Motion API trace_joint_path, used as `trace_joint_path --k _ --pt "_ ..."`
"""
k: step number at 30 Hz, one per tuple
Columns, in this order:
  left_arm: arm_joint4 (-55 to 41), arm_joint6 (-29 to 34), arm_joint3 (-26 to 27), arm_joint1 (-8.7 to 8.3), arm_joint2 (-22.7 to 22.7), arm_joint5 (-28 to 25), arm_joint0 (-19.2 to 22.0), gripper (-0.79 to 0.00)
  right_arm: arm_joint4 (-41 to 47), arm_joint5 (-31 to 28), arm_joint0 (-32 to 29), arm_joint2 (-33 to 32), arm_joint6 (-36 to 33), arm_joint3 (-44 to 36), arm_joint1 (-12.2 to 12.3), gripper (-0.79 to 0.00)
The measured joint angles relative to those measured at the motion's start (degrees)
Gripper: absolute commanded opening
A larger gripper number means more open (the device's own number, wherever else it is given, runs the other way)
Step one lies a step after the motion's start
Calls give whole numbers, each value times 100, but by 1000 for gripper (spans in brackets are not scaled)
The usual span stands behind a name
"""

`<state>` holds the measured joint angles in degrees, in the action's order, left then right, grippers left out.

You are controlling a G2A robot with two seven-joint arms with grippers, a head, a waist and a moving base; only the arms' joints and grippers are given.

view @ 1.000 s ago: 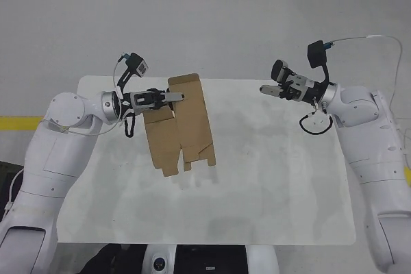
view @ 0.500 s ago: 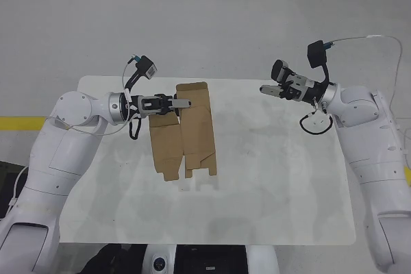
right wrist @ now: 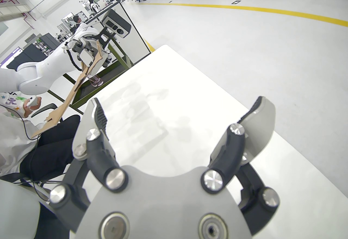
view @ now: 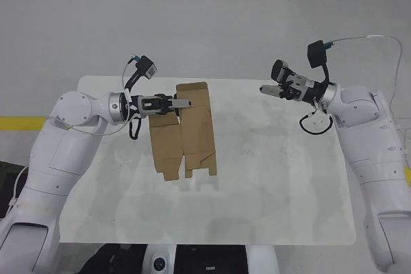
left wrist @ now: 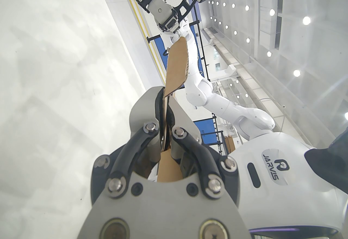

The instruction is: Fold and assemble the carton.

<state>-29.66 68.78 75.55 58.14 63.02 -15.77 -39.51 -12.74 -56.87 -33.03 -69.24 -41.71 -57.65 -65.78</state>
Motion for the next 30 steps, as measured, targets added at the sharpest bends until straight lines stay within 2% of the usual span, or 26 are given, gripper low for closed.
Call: trace_joint_path --k 30 --pt "113 85 108 -5 -25 -6 -28 -785 -27 111 -89 -9 104 -99 6 0"
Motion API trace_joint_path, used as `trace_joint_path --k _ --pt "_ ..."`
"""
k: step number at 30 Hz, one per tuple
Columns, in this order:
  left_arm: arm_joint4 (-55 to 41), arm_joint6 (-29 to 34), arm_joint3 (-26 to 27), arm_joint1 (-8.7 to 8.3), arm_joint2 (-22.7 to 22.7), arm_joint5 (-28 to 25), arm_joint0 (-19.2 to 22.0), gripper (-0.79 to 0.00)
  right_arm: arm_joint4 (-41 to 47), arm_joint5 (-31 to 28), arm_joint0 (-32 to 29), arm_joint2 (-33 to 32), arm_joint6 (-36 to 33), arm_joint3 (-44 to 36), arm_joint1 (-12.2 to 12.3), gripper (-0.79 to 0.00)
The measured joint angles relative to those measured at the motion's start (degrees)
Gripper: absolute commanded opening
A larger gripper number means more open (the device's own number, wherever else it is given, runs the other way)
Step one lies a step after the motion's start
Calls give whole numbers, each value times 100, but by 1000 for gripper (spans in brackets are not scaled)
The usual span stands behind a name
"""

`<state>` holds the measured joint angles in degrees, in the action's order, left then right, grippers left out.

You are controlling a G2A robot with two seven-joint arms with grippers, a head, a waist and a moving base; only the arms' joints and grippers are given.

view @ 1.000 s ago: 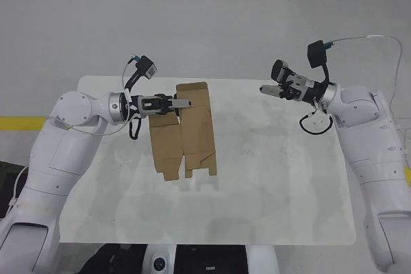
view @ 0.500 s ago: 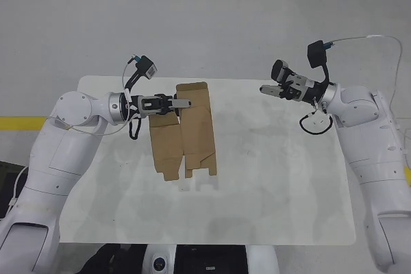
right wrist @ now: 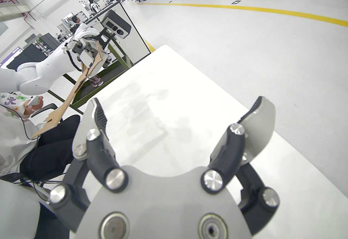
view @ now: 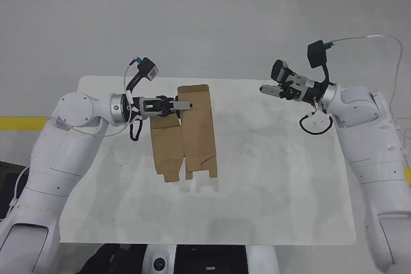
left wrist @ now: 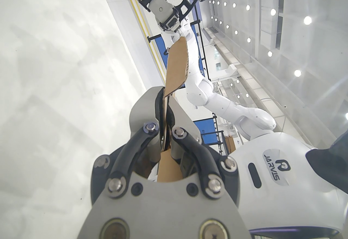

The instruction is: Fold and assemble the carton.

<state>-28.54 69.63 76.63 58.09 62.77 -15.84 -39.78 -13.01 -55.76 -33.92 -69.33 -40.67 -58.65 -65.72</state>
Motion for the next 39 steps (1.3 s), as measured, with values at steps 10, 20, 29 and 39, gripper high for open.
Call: trace_joint_path --k 10,20,29,39 --pt "-176 840 -711 171 -471 -432 625 -785 1363 377 -331 288 -999 -69 79 0" --pt "-311 855 -1382 584 -1507 -1030 1343 -785 3331 1038 -489 904 -1823 -155 117 0" --pt "-396 550 -1699 926 -2316 -1334 1780 -785 3883 1444 -595 1187 -2230 -430 192 -237" --pt "-250 275 -2252 1043 -2629 -1609 2134 -785 4210 1736 -731 1319 -2522 -935 344 -394"
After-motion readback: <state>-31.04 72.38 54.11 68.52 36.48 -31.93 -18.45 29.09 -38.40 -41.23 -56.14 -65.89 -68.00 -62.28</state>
